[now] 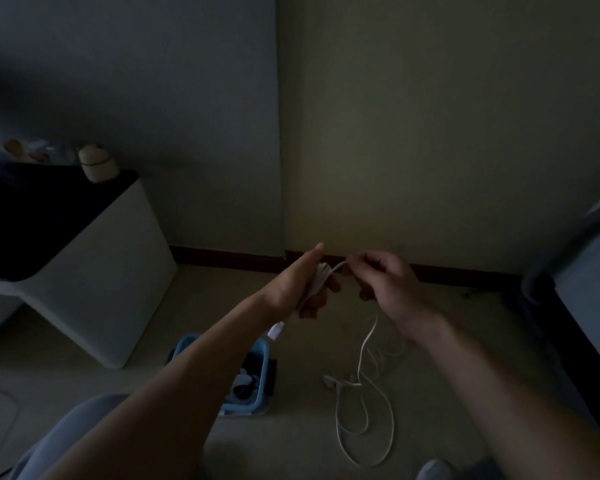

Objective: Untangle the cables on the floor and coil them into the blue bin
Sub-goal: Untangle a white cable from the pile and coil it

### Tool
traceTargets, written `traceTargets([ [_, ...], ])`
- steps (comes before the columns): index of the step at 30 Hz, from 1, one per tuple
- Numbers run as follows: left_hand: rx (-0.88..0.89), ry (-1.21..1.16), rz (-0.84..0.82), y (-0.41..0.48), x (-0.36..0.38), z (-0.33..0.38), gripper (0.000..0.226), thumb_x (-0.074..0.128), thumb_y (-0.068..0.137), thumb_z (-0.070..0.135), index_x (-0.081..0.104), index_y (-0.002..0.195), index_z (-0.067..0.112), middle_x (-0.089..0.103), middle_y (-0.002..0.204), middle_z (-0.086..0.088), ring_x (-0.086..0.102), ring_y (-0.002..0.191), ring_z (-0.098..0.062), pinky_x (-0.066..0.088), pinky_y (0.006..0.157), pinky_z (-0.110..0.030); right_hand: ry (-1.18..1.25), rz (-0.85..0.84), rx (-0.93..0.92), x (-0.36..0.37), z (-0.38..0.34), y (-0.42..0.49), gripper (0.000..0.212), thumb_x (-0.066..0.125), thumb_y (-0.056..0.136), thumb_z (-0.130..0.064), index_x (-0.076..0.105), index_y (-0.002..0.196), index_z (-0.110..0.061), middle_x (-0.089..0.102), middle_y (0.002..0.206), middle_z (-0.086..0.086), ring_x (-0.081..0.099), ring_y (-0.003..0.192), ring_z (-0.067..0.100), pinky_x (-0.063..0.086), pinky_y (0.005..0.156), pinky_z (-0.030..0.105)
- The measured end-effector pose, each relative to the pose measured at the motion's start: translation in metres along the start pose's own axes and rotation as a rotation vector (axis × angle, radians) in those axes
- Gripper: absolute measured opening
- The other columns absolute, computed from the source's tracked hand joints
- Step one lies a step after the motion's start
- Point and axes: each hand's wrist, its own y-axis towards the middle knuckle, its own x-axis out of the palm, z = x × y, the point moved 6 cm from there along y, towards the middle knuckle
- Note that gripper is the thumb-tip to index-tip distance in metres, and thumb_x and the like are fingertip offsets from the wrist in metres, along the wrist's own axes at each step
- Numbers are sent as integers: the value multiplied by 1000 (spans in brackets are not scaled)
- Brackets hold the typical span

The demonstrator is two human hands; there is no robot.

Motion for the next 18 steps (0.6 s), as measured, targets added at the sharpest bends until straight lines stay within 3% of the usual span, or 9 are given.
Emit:
traceTargets([
  [3, 2, 99, -23, -4, 2, 2, 47, 32, 104, 37, 59, 93, 0, 41, 61, -9, 38, 49, -16, 35, 47, -24, -80, 21, -61, 1, -1, 3, 29, 57, 99, -15, 66, 70, -15, 59, 56, -13, 51, 54, -3, 39, 55, 14],
  [6, 38, 147, -29, -7, 4, 6, 31, 42, 103, 24, 61, 90, 3, 46, 74, -16, 42, 54, -18, 40, 48, -26, -57, 38, -54, -3, 2, 4, 28, 57, 99, -18, 66, 74, -9, 62, 65, -2, 54, 60, 2, 41, 56, 15],
  [11, 72, -8, -93, -5, 7, 8, 35, 39, 106, 24, 56, 81, 7, 36, 50, 0, 32, 39, -12, 35, 43, -21, -133, 35, -12, -6, 9, 10, 30, 57, 99, -19, 64, 70, -14, 54, 48, -15, 46, 48, -4, 34, 50, 13],
  [15, 61, -137, -136, -5, 7, 6, 36, 36, 105, 27, 53, 80, 8, 29, 45, 1, 25, 36, -12, 28, 44, -24, -135, -1, 1, -2, 12, 10, 39, 57, 99, -24, 54, 62, -16, 44, 49, -3, 37, 46, 6, 28, 45, 22],
  [18, 49, -204, -142, -3, 4, 5, 38, 36, 104, 31, 52, 77, 10, 26, 43, 2, 22, 34, -11, 30, 45, -26, -69, -30, 32, 1, 10, 8, 38, 55, 100, -20, 51, 63, -13, 42, 50, 2, 36, 44, 10, 28, 43, 21],
])
